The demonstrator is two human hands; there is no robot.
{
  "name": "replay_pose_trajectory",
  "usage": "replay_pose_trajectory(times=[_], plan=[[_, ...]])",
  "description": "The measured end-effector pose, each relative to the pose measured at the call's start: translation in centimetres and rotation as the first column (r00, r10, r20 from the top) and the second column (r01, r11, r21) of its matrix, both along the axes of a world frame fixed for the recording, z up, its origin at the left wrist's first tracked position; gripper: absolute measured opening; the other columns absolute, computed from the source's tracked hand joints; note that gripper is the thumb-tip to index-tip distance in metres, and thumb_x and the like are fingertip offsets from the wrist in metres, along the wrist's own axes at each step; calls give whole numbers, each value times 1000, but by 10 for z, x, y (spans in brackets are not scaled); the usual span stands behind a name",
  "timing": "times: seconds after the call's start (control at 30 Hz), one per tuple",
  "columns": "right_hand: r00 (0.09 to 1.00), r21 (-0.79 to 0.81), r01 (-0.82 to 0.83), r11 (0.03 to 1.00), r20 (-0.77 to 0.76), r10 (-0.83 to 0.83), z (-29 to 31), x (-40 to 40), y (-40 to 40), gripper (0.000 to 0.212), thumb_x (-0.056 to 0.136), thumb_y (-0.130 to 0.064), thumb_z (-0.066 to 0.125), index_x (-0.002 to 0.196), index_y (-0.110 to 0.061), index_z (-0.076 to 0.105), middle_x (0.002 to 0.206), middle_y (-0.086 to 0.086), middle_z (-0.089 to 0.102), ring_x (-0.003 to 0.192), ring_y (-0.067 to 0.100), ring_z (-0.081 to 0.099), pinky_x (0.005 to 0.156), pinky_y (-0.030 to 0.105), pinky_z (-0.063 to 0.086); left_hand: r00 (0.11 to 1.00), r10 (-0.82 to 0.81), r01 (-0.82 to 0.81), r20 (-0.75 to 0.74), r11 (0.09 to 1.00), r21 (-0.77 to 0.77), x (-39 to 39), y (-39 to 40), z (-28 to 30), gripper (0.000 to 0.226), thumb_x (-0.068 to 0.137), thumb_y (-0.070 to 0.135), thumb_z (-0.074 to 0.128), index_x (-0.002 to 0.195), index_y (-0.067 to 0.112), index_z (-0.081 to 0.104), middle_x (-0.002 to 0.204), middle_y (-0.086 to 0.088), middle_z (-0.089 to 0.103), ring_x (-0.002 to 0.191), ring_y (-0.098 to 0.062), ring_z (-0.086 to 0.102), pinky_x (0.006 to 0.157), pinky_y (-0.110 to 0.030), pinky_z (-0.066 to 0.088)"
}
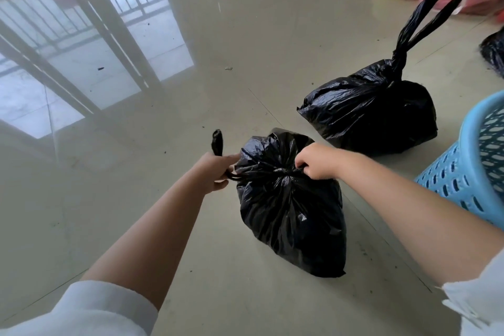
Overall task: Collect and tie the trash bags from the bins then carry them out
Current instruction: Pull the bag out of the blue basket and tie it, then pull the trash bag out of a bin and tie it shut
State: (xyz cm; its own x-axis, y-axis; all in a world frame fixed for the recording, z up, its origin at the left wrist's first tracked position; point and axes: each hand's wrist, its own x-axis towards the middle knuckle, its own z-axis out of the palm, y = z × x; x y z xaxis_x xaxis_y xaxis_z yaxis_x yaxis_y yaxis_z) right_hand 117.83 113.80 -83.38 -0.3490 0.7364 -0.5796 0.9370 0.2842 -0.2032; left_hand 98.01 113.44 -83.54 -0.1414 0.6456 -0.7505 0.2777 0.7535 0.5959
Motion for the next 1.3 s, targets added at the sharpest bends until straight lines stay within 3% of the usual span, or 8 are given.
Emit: replay_pose_trajectory(times=[0.17, 0.5, 0.63, 0.77, 0.87, 1.0, 1.1, 1.3], plan=[[994, -206, 82, 975, 85, -65, 34, 19, 22, 51, 88, -9, 53, 137, -15, 39, 137, 6, 48, 122, 23, 49, 99, 31, 42, 964, -194, 211, -180, 974, 78, 2, 18, 36, 15, 91, 14, 53, 82, 9, 42, 67, -2, 41, 54, -14, 40, 52, -22, 36], [927, 409, 326, 852, 36, -372, 120, 112, 78, 35, 85, -10, 49, 119, -11, 57, 126, 16, 56, 117, 33, 50, 94, 35, 44, 800, -249, 553, -545, 658, 511, 110, 55, 138, 11, 84, 16, 61, 74, 11, 60, 75, -5, 56, 83, -26, 52, 62, -24, 37], [762, 582, 614, 534, -260, -593, 152, 169, 109, 50, 85, -16, 56, 131, -6, 40, 137, 23, 37, 128, 39, 34, 101, 44, 37, 749, -288, 635, -596, 569, 523, 158, 74, 171, 19, 87, 16, 59, 100, 8, 70, 104, -9, 70, 98, -24, 62, 70, -24, 41], [514, 312, 856, 413, -427, -744, 138, 179, 123, 88, 85, -32, 59, 147, -12, -1, 154, 21, 9, 143, 35, 11, 114, 45, 21, 639, -290, 729, -712, 524, 440, 153, 73, 162, 20, 90, 17, 55, 105, 11, 67, 108, -9, 69, 100, -26, 62, 70, -25, 42], [320, 61, 924, 377, -663, -677, 126, 186, 128, 89, 84, -23, 62, 147, -10, 1, 152, 17, 24, 139, 31, 28, 112, 35, 27, 584, -306, 786, -752, 444, 430, 156, 67, 156, 24, 92, 17, 51, 111, 15, 65, 113, -6, 68, 105, -24, 60, 78, -27, 46], [481, 209, 840, 501, -715, -508, 119, 162, 119, 34, 83, -8, 61, 115, 1, 56, 105, 18, 64, 103, 28, 57, 85, 33, 43, 615, -303, 766, -728, 448, 461, 153, 65, 150, 24, 91, 15, 52, 109, 14, 67, 110, -6, 70, 102, -25, 61, 78, -27, 46], [656, 288, 682, 672, -647, -388, 132, 139, 113, 16, 86, -11, 54, 88, 3, 62, 70, 16, 64, 78, 21, 51, 60, 28, 35, 629, -293, 742, -720, 502, 444, 148, 69, 149, 25, 90, 12, 51, 111, 12, 66, 111, -8, 69, 104, -27, 61, 80, -29, 47], [879, 447, 449, 773, -376, -294, 188, 101, 103, 22, 90, -11, 48, 102, 3, 59, 105, 25, 64, 95, 33, 56, 73, 32, 40, 555, -393, 784, -734, 542, 302, 134, 63, 181, 25, 91, 9, 47, 110, 7, 65, 110, -14, 68, 101, -32, 62, 79, -32, 49]])
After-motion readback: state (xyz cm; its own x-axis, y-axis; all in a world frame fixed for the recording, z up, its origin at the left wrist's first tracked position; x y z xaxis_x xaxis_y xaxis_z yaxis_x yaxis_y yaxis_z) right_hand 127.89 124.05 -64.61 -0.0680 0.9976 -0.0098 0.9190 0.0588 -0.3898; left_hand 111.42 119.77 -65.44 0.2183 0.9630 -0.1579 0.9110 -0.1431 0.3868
